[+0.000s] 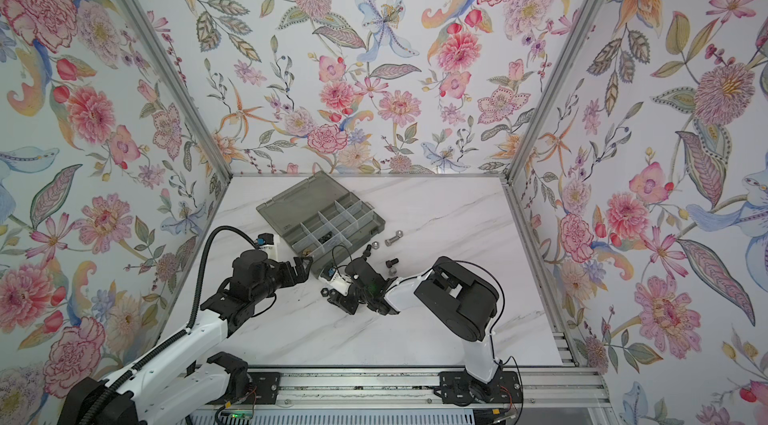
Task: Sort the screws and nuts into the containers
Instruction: 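Move the right gripper back over the two loose black hex nuts, then close the right gripper on a black hex nut and lift it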
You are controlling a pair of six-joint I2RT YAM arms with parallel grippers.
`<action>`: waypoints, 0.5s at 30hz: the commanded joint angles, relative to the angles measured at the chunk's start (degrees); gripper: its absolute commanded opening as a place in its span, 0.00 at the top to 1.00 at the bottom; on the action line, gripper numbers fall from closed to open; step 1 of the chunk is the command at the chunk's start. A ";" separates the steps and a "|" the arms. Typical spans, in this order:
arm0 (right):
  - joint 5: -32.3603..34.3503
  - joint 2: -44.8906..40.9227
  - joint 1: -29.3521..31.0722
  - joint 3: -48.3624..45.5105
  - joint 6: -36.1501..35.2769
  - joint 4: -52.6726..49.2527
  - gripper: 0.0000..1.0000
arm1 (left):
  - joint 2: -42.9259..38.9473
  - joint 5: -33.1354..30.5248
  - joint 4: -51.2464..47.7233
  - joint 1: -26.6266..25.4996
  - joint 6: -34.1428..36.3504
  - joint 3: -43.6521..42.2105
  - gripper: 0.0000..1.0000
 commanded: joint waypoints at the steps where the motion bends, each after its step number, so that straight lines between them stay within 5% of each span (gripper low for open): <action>1: -0.76 1.71 0.33 0.17 1.30 -0.03 0.53 | 0.08 1.09 -0.13 0.79 0.91 -0.78 0.01; 7: -0.82 1.42 0.13 -0.70 1.78 0.34 0.58 | 0.23 1.26 -0.08 0.94 0.96 -0.76 0.01; 15: -2.19 -0.35 -0.92 -2.04 2.46 0.13 0.85 | -0.03 1.46 0.13 1.07 0.78 -1.20 0.01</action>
